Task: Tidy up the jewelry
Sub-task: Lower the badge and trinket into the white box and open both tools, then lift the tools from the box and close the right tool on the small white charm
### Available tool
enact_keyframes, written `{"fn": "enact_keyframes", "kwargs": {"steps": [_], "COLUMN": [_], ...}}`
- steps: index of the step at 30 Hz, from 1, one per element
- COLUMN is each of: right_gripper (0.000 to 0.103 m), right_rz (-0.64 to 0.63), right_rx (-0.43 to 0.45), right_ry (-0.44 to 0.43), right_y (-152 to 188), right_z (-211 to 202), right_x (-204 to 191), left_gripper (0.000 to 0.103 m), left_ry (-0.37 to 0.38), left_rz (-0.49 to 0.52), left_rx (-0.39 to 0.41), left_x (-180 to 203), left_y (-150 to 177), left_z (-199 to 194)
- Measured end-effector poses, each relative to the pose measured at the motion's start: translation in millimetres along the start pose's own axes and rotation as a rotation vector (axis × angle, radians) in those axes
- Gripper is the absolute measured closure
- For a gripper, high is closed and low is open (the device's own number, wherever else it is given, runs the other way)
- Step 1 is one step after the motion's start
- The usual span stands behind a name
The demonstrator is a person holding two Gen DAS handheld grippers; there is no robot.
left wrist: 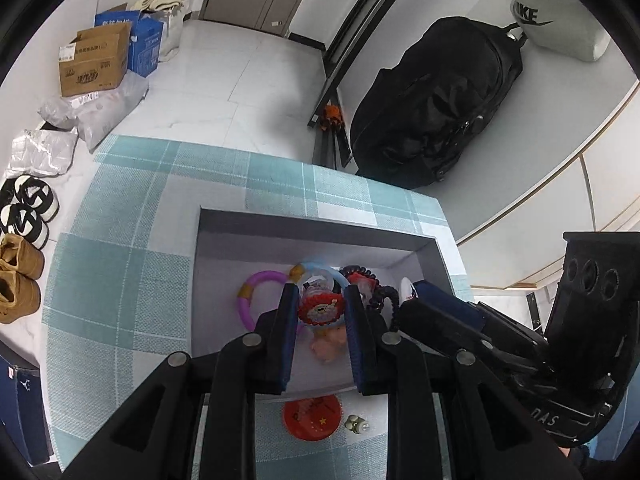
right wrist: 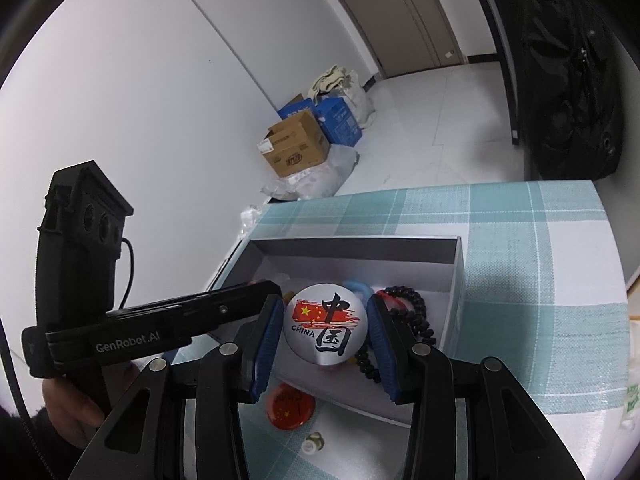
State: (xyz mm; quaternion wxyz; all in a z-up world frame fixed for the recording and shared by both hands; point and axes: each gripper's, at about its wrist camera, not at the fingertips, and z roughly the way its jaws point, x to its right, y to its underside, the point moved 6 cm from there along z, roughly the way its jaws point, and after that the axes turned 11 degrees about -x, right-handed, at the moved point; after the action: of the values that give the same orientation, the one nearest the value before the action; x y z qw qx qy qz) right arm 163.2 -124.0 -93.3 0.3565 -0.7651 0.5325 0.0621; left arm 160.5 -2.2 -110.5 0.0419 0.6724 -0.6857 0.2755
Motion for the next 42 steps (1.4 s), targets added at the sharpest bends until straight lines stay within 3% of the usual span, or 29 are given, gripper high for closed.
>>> {"fn": "enact_keyframes", "kwargs": {"steps": [5,10,13,15,17,19,21,29,36,42], "right_gripper": [0.061,0.059,0.049,0.048,0.045,0.039,0.038,0.028,0.025,0.019], "right_rz": [0.004,0.002,0.012,0.011,0.009,0.008,0.003,-0.006,-0.016,-0.032], "right_rx": [-0.002,0.016,0.033,0.046,0.052,0.065,0.079,0.143,0.145,0.147], "right_ry": [0.001,0.024,0.021,0.013,0.014,0.017,0.021,0.042,0.064,0.073], "right_y": [-0.8,-1.6,-3.5,-4.4,-4.8,-4.5,-3.5,1.9,15.1,26.0], "right_z": [2.4,-0.2,-5.5,-8.9,-11.5,-14.3,-18.5,-32.7,-38.5,-46.1], "right_x": [0.2,1.4,3.6,2.6,2.0,1.1,1.0,-2.4,-7.1,-14.2], "left_gripper": [0.085,0.085,0.085,0.083,0.072,0.044,0.039,0.039,0.038,0.038], "left_ry": [-0.005,0.073,0.113,0.092,0.098,0.093,0.088,0.029,-0.017,-0.057], "left_rz": [0.007,-0.042,-0.063,-0.065,-0.055,-0.050,-0.039,0.001,0.012,0.079], "left_rx": [0.004,0.005,-0.005,-0.010,-0.011,-0.002,0.018,0.049,0.056,0.078], "left_x": [1.1,-4.3,-6.0,-6.2,-4.0,-2.0,0.5,2.0,2.1,12.6], "left_y": [-2.1,-2.4,-2.7,-2.1,-0.2,1.2,2.3,9.4,22.9,35.6], "left_z": [1.0,-0.6,-1.5,-2.4,-4.4,-6.4,-10.3,-18.4,-23.9,-35.8]}}
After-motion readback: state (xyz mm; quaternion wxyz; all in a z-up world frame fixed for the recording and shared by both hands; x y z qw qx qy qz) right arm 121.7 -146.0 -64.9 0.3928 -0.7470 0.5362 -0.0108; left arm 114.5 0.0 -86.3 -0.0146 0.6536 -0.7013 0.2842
